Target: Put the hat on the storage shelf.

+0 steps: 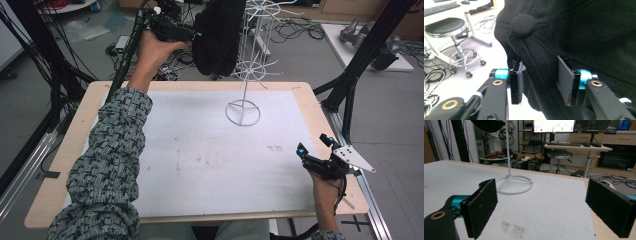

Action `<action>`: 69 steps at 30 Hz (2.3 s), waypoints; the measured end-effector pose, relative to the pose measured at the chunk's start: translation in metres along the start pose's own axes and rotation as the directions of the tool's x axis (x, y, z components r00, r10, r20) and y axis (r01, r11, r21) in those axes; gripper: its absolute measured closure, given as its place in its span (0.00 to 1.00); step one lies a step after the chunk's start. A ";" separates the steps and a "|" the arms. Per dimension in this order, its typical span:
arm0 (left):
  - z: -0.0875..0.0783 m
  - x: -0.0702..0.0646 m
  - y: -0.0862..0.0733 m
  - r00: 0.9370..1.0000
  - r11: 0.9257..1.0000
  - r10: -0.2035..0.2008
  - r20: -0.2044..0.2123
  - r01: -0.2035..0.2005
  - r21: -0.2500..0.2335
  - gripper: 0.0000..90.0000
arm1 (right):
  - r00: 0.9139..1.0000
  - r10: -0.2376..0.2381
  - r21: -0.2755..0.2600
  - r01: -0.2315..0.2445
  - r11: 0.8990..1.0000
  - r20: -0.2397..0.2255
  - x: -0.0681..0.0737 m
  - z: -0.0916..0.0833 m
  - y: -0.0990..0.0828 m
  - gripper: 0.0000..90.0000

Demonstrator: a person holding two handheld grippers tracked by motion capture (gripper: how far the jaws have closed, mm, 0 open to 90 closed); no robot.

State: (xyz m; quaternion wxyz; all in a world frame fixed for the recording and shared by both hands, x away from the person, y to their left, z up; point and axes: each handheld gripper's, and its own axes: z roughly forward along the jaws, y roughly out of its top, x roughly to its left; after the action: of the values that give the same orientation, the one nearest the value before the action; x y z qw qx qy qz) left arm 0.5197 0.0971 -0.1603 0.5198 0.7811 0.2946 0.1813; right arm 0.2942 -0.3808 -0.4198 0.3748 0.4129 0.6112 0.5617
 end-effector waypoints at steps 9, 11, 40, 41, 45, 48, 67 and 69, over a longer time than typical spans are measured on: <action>-0.006 -0.005 0.002 0.999 1.000 0.020 -0.026 -0.020 0.010 0.57 | 1.000 0.002 0.005 -0.002 1.000 -0.002 0.001 0.001 0.000 0.11; -0.010 -0.005 0.003 0.999 1.000 0.021 -0.033 -0.021 0.001 0.55 | 1.000 0.003 0.004 -0.003 1.000 -0.002 0.002 0.001 0.000 0.11; -0.138 -0.020 -0.039 0.982 0.980 0.046 -0.182 -0.080 -0.183 0.46 | 1.000 -0.018 0.003 0.018 1.000 -0.020 0.008 0.010 0.002 0.11; -0.138 -0.020 -0.039 0.982 0.980 0.046 -0.182 -0.080 -0.183 0.46 | 1.000 -0.018 0.003 0.018 1.000 -0.020 0.008 0.010 0.002 0.11; -0.153 -0.024 -0.067 0.979 0.979 0.038 -0.199 -0.077 -0.191 0.43 | 1.000 -0.018 0.004 0.018 1.000 -0.024 0.009 0.011 0.002 0.11; -0.161 -0.029 -0.084 0.979 0.977 0.016 -0.203 -0.059 -0.206 0.39 | 1.000 -0.019 0.007 0.019 1.000 -0.024 0.011 0.012 0.002 0.11; -0.185 -0.052 -0.181 0.955 0.963 -0.060 -0.290 -0.021 -0.268 0.21 | 0.999 -0.044 0.012 0.045 0.999 -0.030 0.017 0.009 0.003 0.11; -0.187 -0.052 -0.196 0.950 0.963 -0.074 -0.302 -0.011 -0.270 0.21 | 0.999 -0.039 0.014 0.040 0.999 -0.030 0.017 0.009 0.003 0.11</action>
State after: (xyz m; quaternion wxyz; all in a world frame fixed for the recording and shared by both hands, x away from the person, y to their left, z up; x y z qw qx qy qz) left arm 0.3162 0.2514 -0.2654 0.5710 0.6605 0.3578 0.3313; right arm 0.2959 -0.3615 -0.4170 0.3735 0.3951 0.6289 0.5557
